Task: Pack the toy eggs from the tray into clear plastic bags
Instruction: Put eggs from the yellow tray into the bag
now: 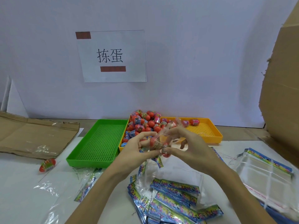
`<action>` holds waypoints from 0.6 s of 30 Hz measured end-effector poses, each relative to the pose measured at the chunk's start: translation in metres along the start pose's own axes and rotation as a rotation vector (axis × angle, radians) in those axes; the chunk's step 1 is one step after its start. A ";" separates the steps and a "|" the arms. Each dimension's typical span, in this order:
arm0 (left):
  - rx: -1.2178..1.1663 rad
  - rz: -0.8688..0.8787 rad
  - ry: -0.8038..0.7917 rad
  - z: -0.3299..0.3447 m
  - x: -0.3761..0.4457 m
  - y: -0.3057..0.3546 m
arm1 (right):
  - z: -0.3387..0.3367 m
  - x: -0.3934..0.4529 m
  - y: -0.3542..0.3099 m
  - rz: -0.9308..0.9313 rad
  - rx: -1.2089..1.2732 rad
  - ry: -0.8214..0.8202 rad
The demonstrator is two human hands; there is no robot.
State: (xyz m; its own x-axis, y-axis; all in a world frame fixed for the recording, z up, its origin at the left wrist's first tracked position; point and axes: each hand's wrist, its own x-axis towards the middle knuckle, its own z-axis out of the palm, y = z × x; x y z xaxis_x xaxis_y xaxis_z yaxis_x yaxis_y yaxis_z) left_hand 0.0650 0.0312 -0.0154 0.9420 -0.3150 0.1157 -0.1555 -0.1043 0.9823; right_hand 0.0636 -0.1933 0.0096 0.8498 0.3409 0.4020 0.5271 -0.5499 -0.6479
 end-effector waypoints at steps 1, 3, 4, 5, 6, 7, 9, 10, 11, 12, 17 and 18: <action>-0.050 -0.022 -0.024 0.000 0.000 0.000 | 0.000 0.000 0.000 0.004 -0.004 0.004; -0.174 -0.057 -0.039 -0.001 0.000 0.002 | -0.001 0.001 0.001 0.013 -0.022 0.019; -0.220 -0.060 -0.030 -0.002 0.001 0.002 | -0.002 0.001 0.001 0.017 -0.027 0.027; -0.238 -0.057 -0.012 -0.002 0.001 0.001 | -0.002 0.002 0.001 0.021 -0.025 0.035; -0.240 -0.053 0.009 -0.001 0.002 0.001 | -0.002 0.002 0.001 0.023 -0.016 0.040; -0.241 -0.050 0.030 0.000 0.002 0.000 | -0.003 0.001 0.001 0.024 -0.004 0.039; -0.277 -0.051 0.064 0.004 0.002 0.000 | -0.003 0.000 0.000 0.020 0.027 0.006; -0.308 -0.052 0.074 0.005 0.002 0.001 | -0.002 0.000 0.000 0.014 0.033 -0.023; -0.341 -0.054 0.085 0.007 0.003 0.002 | -0.001 -0.001 -0.001 0.009 0.026 -0.047; -0.372 -0.057 0.103 0.007 0.003 0.002 | 0.000 -0.001 -0.001 0.006 0.013 -0.058; -0.406 -0.031 0.233 0.013 0.003 0.001 | 0.005 -0.002 -0.004 0.003 -0.047 -0.027; -0.417 -0.021 0.276 0.014 0.003 0.000 | 0.005 -0.002 -0.005 0.010 -0.054 -0.028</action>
State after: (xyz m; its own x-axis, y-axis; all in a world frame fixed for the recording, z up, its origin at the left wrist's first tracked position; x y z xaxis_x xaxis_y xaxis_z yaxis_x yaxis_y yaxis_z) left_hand 0.0633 0.0167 -0.0169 0.9960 -0.0496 0.0749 -0.0570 0.2957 0.9536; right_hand 0.0592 -0.1876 0.0089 0.8551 0.3561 0.3767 0.5184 -0.5934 -0.6157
